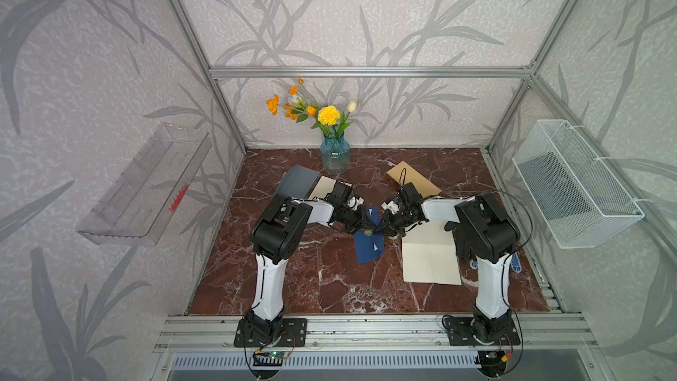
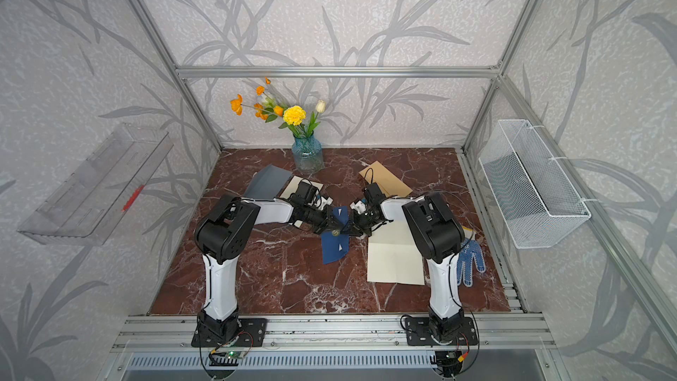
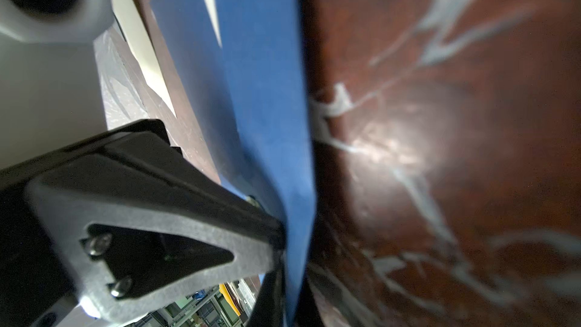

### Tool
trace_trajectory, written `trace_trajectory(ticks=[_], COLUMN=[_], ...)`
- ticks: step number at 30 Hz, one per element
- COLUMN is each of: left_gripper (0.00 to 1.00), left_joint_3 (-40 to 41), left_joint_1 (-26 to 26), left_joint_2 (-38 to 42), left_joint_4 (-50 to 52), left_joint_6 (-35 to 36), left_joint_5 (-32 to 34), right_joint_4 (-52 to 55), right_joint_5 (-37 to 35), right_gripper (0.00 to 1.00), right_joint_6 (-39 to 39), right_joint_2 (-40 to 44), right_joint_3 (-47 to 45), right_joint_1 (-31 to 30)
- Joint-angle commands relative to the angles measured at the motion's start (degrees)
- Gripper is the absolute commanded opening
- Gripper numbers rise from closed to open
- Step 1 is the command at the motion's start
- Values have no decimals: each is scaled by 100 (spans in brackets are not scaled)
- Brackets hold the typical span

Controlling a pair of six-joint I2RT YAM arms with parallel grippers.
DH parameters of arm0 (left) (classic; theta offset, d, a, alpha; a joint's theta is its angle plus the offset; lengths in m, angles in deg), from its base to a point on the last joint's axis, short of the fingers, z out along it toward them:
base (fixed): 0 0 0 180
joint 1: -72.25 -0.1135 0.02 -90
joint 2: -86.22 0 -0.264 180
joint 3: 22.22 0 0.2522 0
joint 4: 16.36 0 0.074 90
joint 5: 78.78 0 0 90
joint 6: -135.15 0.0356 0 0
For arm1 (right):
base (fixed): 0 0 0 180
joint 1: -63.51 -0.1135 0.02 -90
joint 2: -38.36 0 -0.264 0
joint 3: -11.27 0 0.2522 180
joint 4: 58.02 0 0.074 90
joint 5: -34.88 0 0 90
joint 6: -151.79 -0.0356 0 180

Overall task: Fold the letter paper in half and place it into the envelope
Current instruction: Fold the envelope flap on the envelope.

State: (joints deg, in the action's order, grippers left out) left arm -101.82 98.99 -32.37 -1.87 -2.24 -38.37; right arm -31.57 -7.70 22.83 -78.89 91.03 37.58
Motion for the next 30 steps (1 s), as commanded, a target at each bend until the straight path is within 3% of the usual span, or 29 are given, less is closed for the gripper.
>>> trace_trajectory(ticks=[1, 5, 10, 11, 16, 19, 30], left_gripper=[0, 0, 0, 0, 0, 0, 0], left_joint_3=[-163, -270, -263, -262, -280, -315, -388], left_joint_1=[52, 57, 56, 59, 64, 69, 99], left_joint_2=[-188, -190, -218, -231, -248, -261, -279], left_joint_4=[863, 1267, 1367, 1384, 1402, 1430, 1561], left_joint_6=[437, 654, 705, 706, 705, 713, 734], left_joint_5=[553, 828, 994, 1020, 1035, 1065, 1047], right_joint_4=[1039, 1796, 3074, 3222, 3381, 3162, 2329], right_joint_5=[-594, -845, -1427, -1537, -1803, -1616, -1313], right_gripper=[25, 42, 46, 44, 11, 2, 0], right_joint_6=[288, 666, 1229, 1300, 1470, 1418, 1286], right_joint_2=[88, 393, 899, 1026, 1485, 1374, 659], right_joint_3=[111, 353, 679, 688, 595, 576, 389], right_joint_1=[-56, -61, -60, -61, -78, -141, -376])
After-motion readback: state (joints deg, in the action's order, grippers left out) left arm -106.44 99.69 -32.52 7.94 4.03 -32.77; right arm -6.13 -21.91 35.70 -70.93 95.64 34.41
